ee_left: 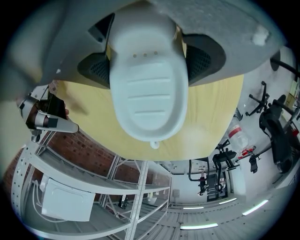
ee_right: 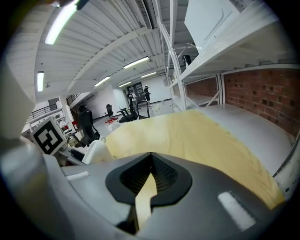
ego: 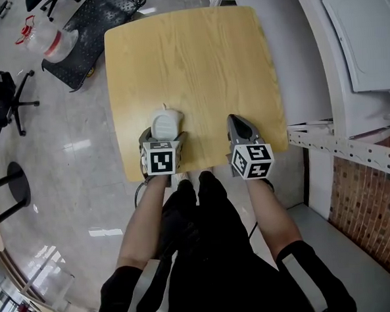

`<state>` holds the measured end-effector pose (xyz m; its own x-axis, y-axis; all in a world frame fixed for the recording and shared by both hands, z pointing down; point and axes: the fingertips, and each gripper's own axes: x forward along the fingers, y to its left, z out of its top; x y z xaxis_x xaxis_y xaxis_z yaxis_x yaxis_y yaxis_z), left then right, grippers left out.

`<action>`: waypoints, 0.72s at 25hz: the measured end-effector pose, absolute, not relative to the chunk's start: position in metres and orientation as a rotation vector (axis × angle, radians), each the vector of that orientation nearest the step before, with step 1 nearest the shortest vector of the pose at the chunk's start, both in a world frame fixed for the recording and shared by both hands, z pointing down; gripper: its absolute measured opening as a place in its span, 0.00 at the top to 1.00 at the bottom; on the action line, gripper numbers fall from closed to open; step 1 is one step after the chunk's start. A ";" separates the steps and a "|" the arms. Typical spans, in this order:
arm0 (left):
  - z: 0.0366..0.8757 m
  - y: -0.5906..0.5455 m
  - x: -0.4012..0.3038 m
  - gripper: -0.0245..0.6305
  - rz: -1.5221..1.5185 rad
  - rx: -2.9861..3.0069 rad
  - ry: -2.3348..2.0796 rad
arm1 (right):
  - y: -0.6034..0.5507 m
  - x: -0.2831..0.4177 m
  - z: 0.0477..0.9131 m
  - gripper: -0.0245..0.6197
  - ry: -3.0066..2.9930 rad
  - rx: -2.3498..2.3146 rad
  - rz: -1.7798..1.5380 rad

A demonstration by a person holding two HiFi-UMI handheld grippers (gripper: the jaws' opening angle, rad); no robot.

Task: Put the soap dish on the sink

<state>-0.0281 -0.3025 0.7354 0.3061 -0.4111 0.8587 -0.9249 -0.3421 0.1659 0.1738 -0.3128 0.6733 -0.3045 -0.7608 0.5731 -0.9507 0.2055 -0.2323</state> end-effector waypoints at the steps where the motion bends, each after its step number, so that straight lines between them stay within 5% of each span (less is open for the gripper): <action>1: 0.737 -0.302 -0.028 0.27 0.961 1.891 -1.188 | -0.313 0.175 0.676 0.96 -2.131 1.609 0.810; 18: 0.750 -0.314 -0.035 0.27 0.988 1.901 -1.251 | -0.312 0.168 0.712 0.96 -1.898 1.541 0.982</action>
